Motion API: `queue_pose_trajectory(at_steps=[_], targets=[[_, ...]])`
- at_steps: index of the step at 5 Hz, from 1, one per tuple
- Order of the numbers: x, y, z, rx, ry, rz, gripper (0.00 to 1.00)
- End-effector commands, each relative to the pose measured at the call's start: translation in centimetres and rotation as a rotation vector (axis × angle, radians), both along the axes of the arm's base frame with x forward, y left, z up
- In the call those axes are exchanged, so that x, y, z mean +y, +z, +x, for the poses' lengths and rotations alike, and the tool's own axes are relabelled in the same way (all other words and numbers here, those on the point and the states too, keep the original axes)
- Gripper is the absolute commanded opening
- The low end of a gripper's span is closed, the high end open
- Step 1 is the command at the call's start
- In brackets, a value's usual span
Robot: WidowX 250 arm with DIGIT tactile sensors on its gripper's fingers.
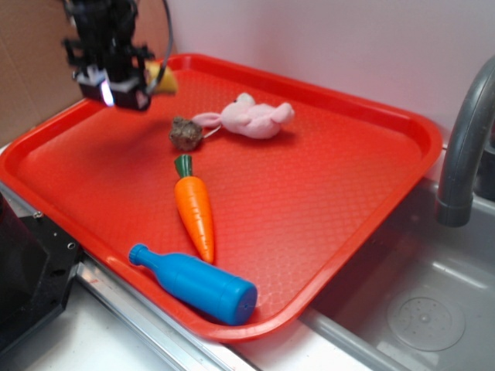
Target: Grab the green sponge.
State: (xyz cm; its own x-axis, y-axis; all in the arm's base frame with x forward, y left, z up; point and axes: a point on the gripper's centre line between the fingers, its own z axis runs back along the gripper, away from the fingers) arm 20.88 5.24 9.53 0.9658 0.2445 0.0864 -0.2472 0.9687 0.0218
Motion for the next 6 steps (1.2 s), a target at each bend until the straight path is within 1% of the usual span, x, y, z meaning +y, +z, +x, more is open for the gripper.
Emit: queue_pose_trajectory(at_steps=[1, 2, 3, 4, 5, 6], targets=[[-4.5, 10.7, 0.0, -0.026, -0.112, -0.015, 0.00], [-5.8, 12.3, 0.0, -0.020, -0.133, -0.014, 0.00], [-2.7, 9.6, 0.2, 0.003, -0.173, -0.013, 1.00], [1.5, 6.9, 1.7, 0.002, -0.263, 0.052, 1.00], [5.5, 4.1, 2.6, 0.022, -0.138, 0.127, 1.00], [5.5, 4.1, 2.6, 0.022, -0.138, 0.127, 1.00]])
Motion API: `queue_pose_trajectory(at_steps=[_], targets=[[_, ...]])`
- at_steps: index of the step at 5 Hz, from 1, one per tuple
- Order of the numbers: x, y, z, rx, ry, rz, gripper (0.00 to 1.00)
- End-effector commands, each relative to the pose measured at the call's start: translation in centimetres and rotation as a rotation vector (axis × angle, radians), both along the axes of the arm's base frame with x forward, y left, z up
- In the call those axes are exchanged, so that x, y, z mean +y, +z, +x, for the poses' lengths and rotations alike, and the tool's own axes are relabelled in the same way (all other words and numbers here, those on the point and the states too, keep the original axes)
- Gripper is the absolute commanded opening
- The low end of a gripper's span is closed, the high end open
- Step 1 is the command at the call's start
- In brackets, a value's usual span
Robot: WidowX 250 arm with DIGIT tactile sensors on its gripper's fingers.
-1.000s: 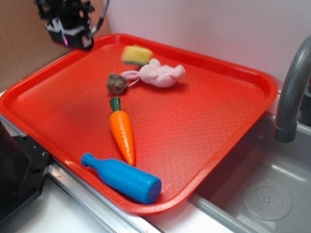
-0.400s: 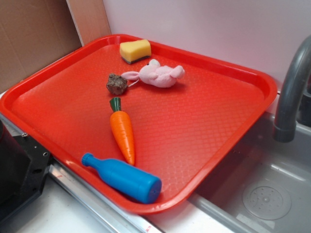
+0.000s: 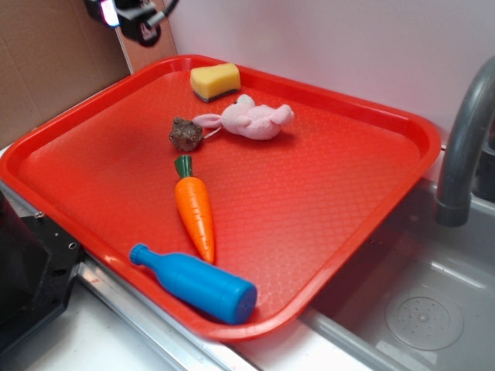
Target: Grab the green sponge.
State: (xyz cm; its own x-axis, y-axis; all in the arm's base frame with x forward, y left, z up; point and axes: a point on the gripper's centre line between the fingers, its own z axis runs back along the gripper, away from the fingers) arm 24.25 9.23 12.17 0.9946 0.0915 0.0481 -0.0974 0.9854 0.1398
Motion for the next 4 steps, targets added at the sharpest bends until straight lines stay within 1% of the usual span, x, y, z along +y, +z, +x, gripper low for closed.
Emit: queue_pose_trajectory(at_steps=[1, 2, 3, 4], targets=[[1.5, 1.5, -0.7, -0.038, 0.007, 0.014, 1.00], [1.5, 1.5, -0.7, -0.038, 0.007, 0.014, 1.00], [1.2, 0.5, 2.3, -0.109, -0.148, 0.052, 1.00], [0.9, -1.1, 5.0, -0.174, -0.246, 0.016, 1.00]])
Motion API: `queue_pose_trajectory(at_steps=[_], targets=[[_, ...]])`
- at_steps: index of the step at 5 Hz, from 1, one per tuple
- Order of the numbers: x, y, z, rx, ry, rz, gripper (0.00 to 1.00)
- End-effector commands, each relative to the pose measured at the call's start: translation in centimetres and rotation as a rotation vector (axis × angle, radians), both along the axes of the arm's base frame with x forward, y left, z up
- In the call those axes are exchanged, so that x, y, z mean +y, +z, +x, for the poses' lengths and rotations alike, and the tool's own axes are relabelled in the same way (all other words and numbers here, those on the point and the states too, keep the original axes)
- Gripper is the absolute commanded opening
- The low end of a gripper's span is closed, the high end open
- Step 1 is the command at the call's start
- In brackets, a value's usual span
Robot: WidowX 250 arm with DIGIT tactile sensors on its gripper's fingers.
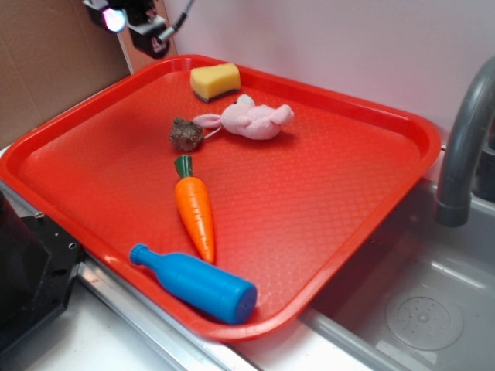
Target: Grab the green sponge.
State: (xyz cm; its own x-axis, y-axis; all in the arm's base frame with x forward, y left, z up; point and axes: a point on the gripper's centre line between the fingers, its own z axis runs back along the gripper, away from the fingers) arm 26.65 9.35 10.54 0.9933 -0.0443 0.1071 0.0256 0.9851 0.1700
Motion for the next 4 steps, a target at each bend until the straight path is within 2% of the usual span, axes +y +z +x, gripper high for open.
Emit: queue_pose_trajectory(at_steps=[1, 2, 3, 4], targets=[[1.4, -1.5, 4.6, -0.141, -0.194, -0.076, 1.00], [1.3, -3.6, 6.0, -0.126, -0.245, -0.119, 1.00], [1.2, -6.2, 6.7, -0.075, -0.313, -0.172, 1.00], [0.7, -6.9, 6.1, -0.064, -0.377, -0.217, 0.00]])
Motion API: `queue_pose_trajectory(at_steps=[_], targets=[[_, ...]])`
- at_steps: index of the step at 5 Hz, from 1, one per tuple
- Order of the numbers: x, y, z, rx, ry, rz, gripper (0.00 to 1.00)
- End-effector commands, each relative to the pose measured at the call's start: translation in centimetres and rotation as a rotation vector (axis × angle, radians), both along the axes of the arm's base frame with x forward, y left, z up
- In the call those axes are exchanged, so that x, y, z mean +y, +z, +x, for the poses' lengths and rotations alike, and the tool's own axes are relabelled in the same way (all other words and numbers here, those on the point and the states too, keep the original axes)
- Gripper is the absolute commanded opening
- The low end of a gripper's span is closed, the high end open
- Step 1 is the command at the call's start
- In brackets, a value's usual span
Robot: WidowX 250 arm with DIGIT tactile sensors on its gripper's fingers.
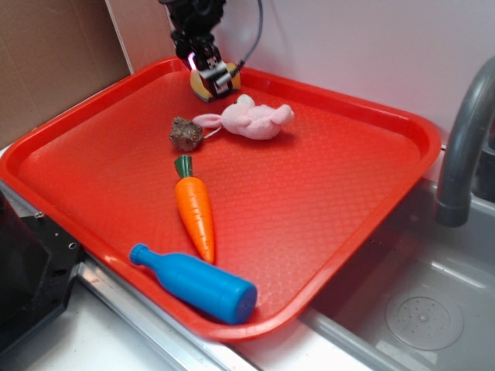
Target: Grab the green sponge.
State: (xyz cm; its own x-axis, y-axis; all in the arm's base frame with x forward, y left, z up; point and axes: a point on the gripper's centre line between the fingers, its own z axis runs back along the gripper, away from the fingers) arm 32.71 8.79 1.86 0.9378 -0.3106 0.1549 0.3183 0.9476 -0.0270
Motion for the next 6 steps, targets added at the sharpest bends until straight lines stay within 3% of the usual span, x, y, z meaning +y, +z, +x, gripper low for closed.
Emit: queue_pose_trajectory(at_steps=[1, 2, 3, 4, 5, 6], targets=[[1.2, 1.0, -1.0, -0.020, -0.075, 0.040, 0.00], [1.9, 4.8, -2.9, -0.102, 0.035, 0.112, 0.00], [2.7, 9.6, -6.2, -0.143, 0.213, 0.066, 0.00], [1.3, 14.9, -9.1, 0.026, 0.434, 0.061, 0.00], [-0.9, 17.4, -11.3, 0.128, 0.655, 0.173, 0.00], [-1.4, 20.2, -14.3, 0.107, 0.660, 0.079, 0.00]])
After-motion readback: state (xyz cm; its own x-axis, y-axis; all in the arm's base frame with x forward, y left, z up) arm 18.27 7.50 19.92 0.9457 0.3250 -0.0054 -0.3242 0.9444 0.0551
